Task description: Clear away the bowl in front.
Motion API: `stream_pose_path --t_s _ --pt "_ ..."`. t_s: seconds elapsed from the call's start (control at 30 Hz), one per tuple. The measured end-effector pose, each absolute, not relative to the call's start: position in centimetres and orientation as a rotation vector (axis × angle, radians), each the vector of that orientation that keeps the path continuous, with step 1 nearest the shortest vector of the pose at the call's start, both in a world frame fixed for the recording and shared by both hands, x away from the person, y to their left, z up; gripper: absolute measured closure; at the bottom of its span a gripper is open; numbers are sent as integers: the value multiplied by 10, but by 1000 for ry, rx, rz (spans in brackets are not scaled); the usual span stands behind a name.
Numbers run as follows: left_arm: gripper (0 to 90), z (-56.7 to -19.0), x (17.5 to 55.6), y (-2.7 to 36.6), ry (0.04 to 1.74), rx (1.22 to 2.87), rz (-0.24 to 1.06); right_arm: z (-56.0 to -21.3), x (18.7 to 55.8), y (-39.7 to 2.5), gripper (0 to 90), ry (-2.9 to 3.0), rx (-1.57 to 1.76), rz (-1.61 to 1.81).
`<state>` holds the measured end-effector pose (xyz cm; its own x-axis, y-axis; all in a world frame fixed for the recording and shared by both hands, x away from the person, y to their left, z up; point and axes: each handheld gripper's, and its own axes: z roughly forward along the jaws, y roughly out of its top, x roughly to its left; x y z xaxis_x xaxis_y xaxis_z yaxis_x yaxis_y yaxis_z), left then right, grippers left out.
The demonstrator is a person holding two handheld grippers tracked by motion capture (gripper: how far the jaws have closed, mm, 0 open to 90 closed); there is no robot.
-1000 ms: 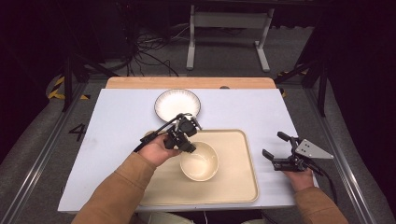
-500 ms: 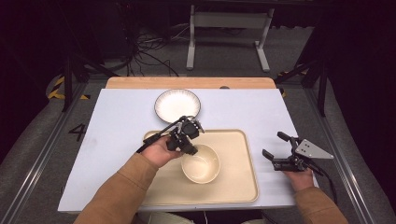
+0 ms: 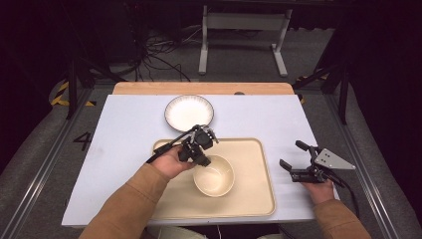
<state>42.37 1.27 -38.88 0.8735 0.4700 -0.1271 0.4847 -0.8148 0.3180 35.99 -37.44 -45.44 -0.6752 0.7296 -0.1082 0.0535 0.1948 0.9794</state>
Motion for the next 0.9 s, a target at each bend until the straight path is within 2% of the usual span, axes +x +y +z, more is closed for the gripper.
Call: stream_pose_path --t_s 0.47,0.67,0.9 --pt "802 -401 430 21 772 2702 -84 -454 360 -374 63 1898 731 1522" --pt "708 -404 430 23 785 2694 -104 -454 360 -374 63 1898 730 1522" --pt "661 -393 424 29 774 2624 -68 -454 360 -374 63 1896 728 1522"
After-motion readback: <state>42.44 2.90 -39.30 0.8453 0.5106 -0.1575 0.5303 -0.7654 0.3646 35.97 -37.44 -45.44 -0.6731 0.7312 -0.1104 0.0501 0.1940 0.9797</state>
